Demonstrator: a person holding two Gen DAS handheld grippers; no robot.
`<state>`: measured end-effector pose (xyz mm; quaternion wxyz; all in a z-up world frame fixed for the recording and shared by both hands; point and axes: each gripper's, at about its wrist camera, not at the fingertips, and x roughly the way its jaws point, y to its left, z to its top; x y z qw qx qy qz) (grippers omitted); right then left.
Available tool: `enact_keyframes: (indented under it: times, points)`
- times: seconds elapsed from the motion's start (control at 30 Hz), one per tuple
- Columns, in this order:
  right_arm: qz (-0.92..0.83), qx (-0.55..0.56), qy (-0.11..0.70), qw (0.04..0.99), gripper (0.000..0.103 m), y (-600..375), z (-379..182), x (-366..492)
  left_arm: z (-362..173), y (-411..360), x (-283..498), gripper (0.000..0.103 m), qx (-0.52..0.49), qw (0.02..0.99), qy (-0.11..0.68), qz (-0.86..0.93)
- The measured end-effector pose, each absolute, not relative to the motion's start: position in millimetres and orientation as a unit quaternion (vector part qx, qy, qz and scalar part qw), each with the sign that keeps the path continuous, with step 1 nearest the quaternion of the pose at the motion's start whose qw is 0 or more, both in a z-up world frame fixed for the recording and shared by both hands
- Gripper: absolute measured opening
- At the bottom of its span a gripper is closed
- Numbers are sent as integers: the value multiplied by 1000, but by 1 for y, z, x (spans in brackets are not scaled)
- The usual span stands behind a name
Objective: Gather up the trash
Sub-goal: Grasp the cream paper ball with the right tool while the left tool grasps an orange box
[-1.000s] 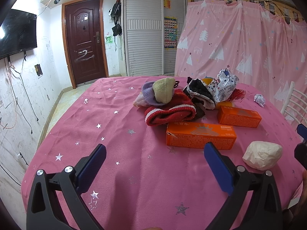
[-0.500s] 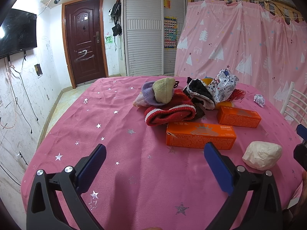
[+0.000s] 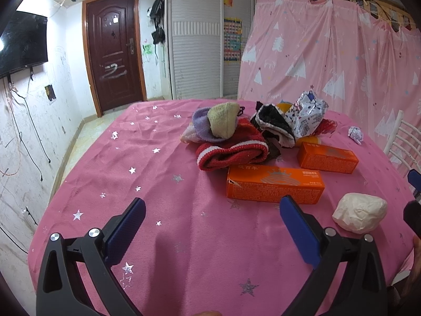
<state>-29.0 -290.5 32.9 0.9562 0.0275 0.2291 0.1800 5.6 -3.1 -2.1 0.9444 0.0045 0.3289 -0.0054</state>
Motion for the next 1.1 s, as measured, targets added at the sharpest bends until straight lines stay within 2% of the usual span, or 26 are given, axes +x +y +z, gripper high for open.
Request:
enact_keyframes:
  times: [0.33,0.6,0.7,0.87,0.93,1.1]
  points:
    - [188,0,287,939,97,-274,36,-16,27,-8,26,95,4,918,394,-46]
    - [220,15,332,917,96,-264,28,1,23,-25,44,95,-2,892,444,-83]
    - [226,4,344,911,85,-255,26,7,16,-26,56,95,-32,873,477,-98]
    - [240,-15,361,901,60,-246,20,14,10,-34,72,95,-59,856,507,-84]
    - [244,-20,365,898,57,-246,20,15,8,-39,78,95,-64,852,515,-71]
    - [252,-22,361,898,56,-257,28,12,5,-52,92,95,-59,844,533,-29]
